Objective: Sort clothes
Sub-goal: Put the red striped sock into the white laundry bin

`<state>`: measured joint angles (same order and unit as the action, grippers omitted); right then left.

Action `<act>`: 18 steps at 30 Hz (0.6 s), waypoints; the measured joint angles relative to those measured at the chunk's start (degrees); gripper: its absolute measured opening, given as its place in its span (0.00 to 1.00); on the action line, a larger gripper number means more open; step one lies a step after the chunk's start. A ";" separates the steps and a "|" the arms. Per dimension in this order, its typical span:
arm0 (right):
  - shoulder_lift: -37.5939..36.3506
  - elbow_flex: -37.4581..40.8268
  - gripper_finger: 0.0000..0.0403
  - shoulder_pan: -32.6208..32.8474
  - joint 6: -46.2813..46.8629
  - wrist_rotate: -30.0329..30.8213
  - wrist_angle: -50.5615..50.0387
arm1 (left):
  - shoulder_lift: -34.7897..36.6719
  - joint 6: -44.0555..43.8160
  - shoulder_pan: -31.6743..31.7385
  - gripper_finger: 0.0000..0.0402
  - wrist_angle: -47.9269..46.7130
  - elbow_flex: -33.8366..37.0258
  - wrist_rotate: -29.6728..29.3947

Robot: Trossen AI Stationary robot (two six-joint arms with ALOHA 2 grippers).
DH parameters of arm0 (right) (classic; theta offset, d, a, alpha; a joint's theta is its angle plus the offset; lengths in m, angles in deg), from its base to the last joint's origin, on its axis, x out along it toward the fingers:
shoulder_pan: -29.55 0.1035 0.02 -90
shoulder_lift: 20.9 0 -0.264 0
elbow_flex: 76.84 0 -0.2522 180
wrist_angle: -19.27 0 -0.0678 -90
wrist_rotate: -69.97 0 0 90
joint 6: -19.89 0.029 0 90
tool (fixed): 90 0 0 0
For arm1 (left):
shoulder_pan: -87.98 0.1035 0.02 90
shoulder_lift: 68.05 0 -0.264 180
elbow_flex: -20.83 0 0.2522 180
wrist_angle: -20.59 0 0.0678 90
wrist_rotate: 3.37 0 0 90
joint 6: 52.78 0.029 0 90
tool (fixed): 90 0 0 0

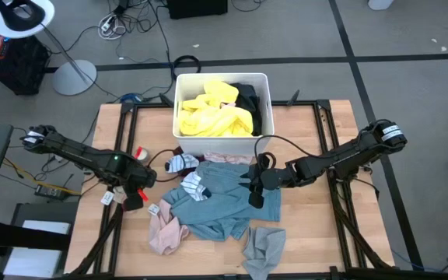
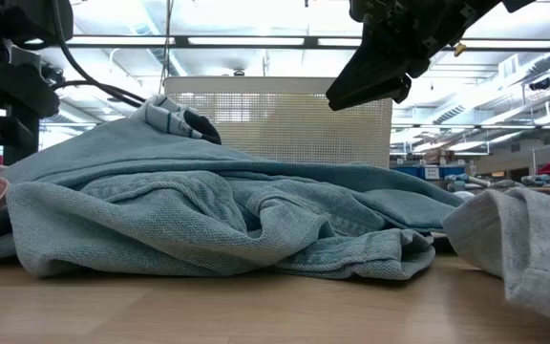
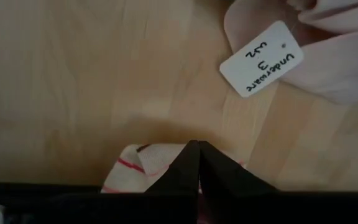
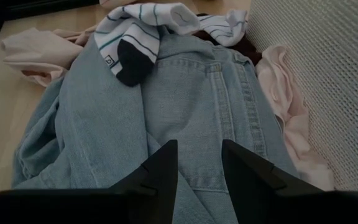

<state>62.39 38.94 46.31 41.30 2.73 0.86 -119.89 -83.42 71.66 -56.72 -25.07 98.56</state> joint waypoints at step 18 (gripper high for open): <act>0.00 0.02 0.31 0.09 -0.07 0.07 -0.24 | -0.37 -13.37 0.02 0.27 14.55 0.00 11.36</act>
<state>62.39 38.96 46.39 41.23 2.80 0.62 -120.25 -96.79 71.68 -42.16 -25.07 109.92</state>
